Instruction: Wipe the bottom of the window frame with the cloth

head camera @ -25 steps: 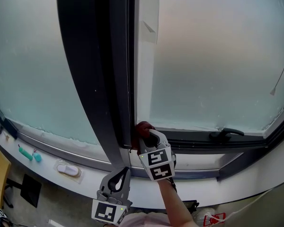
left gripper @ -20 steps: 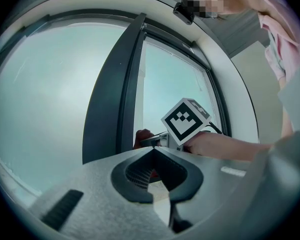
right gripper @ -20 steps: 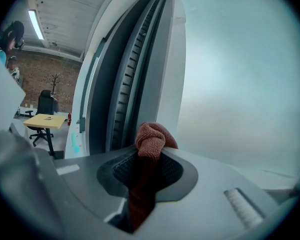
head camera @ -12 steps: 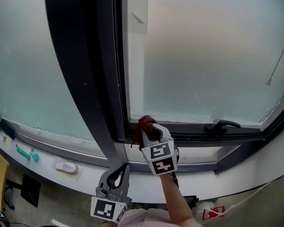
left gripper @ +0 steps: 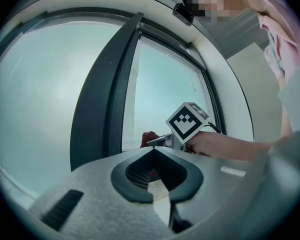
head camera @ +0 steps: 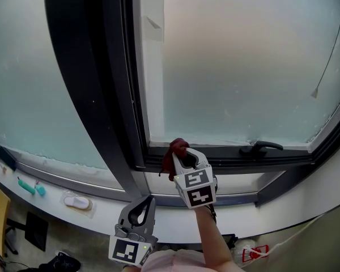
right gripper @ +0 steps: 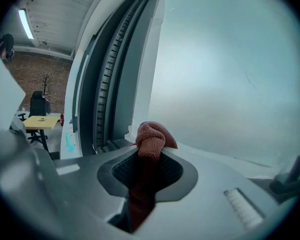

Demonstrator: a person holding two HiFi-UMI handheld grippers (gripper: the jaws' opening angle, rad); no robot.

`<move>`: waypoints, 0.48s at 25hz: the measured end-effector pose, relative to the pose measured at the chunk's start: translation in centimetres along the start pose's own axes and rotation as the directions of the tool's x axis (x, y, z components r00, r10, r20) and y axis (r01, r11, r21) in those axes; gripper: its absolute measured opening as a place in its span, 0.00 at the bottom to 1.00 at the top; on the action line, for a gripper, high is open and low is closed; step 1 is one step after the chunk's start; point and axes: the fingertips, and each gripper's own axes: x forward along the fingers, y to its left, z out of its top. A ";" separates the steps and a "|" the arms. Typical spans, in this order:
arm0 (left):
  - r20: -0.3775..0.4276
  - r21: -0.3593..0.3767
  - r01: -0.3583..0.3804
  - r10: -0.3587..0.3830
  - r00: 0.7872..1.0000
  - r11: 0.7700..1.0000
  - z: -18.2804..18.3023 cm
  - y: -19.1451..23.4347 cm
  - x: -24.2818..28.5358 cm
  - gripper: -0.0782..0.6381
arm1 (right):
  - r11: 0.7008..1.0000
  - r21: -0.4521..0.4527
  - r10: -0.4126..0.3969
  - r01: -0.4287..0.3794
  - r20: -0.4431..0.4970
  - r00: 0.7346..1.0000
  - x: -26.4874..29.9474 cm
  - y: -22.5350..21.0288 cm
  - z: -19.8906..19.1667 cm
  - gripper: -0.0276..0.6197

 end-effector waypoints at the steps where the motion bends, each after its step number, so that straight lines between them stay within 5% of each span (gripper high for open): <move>1: 0.001 0.001 0.002 -0.002 1.000 1.000 0.0 -0.1 0.0 0.10 | 1.000 0.002 -0.002 0.002 0.002 1.000 -0.1 -0.2 0.0 0.15; 12: -0.004 0.001 0.023 -0.023 1.000 1.000 0.0 -1.1 0.9 0.10 | 0.998 0.061 -0.004 0.005 -0.021 1.000 -1.3 -2.0 -1.1 0.15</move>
